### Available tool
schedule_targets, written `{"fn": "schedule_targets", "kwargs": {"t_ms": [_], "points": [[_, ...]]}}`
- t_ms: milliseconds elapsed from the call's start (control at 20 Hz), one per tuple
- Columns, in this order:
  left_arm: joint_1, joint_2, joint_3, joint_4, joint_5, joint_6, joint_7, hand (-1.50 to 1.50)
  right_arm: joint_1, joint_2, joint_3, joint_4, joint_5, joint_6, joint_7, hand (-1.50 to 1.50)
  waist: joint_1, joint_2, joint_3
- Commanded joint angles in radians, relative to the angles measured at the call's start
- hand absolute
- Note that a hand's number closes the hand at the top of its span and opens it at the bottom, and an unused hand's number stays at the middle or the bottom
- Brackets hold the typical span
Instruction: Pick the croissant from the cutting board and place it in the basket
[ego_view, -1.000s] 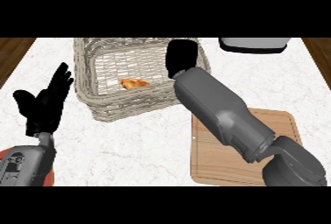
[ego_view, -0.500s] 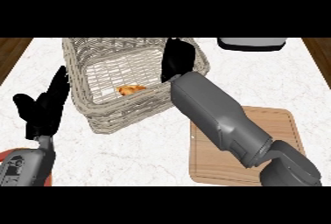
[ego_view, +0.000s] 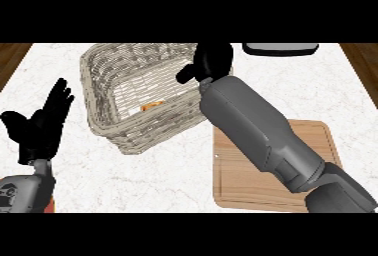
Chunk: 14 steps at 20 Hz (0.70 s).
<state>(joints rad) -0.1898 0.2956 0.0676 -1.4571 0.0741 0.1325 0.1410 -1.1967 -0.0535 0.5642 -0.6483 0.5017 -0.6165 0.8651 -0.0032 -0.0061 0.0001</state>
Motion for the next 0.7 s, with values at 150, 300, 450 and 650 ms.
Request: {"fn": "schedule_targets", "kwargs": {"t_ms": [150,300,450,650], "points": [[0.054,-0.006,0.009,-0.013,-0.012,0.011,-0.013,0.00,0.212,-0.078,-0.072,-0.281,-0.017,-0.134,0.045,-1.50,-0.038,-0.011,0.001],[0.048,0.003,0.020,-0.041,-0.002,0.010,0.022,0.00,0.336,-0.171,-0.098,-0.459,-0.044,-0.091,0.032,-1.50,-0.041,-0.011,0.001],[0.033,-0.021,0.010,0.021,-0.019,0.009,-0.032,0.00,0.485,-0.216,-0.049,-0.674,-0.014,-0.039,0.079,-1.50,-0.044,-0.007,0.000],[0.049,0.010,0.025,-0.049,-0.005,-0.009,0.015,0.00,0.679,-0.362,-0.108,-0.929,-0.095,-0.014,-0.013,-1.50,-0.030,-0.004,0.001]]}}
